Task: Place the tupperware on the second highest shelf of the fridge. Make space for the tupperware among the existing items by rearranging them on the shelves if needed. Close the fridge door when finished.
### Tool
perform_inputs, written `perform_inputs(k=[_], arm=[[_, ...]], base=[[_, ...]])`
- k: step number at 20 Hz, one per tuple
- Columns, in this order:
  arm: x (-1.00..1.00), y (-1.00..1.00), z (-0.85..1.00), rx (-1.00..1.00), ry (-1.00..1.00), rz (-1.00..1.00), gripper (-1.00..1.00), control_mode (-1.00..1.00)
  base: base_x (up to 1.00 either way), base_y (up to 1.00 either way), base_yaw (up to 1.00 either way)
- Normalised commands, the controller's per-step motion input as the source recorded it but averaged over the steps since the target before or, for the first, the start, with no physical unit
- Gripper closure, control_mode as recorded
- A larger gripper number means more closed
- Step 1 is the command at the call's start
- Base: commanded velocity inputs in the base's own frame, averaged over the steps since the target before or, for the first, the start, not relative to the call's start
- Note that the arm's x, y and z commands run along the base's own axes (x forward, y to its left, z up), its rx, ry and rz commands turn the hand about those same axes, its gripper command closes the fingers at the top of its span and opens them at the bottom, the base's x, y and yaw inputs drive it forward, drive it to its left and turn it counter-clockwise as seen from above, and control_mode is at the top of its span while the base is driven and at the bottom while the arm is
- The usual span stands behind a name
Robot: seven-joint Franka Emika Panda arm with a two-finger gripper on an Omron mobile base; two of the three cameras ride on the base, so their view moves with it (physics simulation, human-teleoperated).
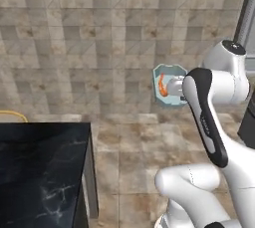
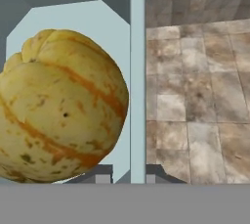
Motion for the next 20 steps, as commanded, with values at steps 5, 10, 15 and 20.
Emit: perform_inputs(k=[5, 10, 15, 20], arm=[[0.0, 0.0, 0.0, 0.0, 0.0, 0.0, 1.0, 1.0], [0.0, 0.0, 0.0, 0.0, 0.0, 0.0, 1.0, 1.0], [0.0, 0.0, 0.0, 0.0, 0.0, 0.0, 1.0, 1.0], [0.0, 0.0, 0.0, 0.0, 0.0, 0.0, 1.0, 1.0]], base=[[1.0, -0.11, -0.32], [0.77, 0.0, -0.47], [0.59, 0.0, -0.54], [0.51, 0.0, -0.58]])
